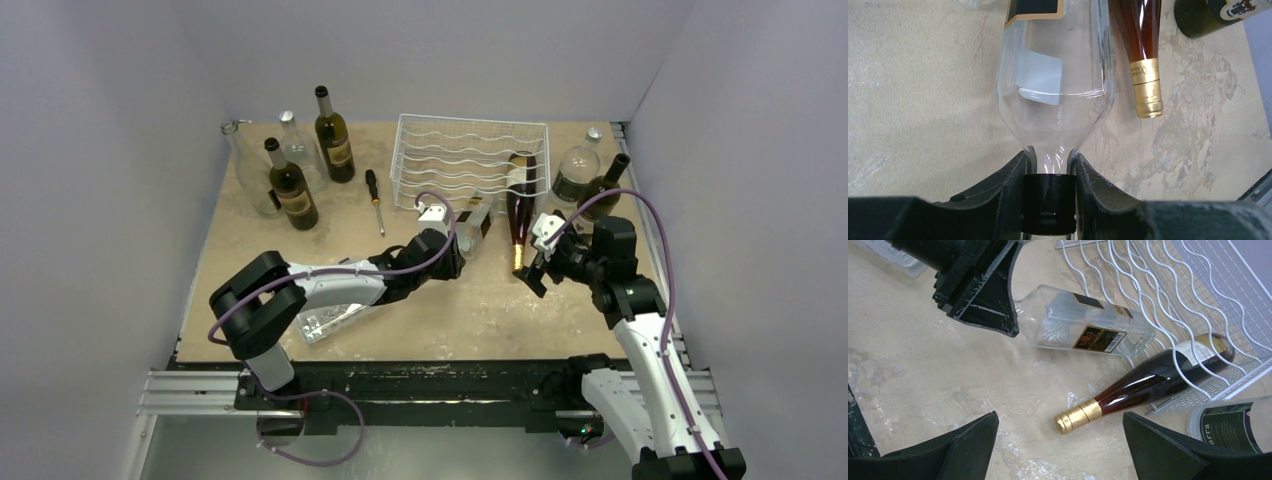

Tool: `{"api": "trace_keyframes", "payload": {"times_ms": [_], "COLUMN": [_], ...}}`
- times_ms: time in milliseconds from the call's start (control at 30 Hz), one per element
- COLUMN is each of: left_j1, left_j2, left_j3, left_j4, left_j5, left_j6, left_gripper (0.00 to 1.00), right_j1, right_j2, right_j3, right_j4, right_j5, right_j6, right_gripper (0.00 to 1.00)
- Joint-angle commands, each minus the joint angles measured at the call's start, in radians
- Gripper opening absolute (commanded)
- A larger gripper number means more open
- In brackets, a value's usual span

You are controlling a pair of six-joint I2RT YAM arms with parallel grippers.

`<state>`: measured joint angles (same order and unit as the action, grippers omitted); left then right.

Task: Take the wine bottle off the wine rack
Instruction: Pick up the wine bottle from the wine rack.

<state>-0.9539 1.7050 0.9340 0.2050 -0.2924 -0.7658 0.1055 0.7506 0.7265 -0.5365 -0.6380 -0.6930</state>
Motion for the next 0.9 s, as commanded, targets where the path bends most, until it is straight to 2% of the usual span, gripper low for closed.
{"api": "trace_keyframes", "payload": {"times_ms": [0,600,867], "left_j1": [-0.002,-0.025,-0.025], "left_j2": [-0.093,-0.350,-0.439], "left_j3": [-0.040,-0.180,-0.174], "left_j4": [0.068,-0.102,-0.265], "left_j5": [-0.066,-0.001,0.072], "left_j6": [0.022,0.025,0.013], "left_gripper": [0.00,0.00,0.00], "right_j1": [-0.003,-0.003,-0.001], "right_j2": [-0.007,-0.012,-0.003], "right_j3": [-0.008,-0.022,-0.033], "right_j4": [0.024,0.003,-0.016], "right_j5": [-0.006,-0.078,-0.161], "right_j6": [-0.011,-0.060,-0.141], "right_gripper": [0.99,0.99,0.99]}}
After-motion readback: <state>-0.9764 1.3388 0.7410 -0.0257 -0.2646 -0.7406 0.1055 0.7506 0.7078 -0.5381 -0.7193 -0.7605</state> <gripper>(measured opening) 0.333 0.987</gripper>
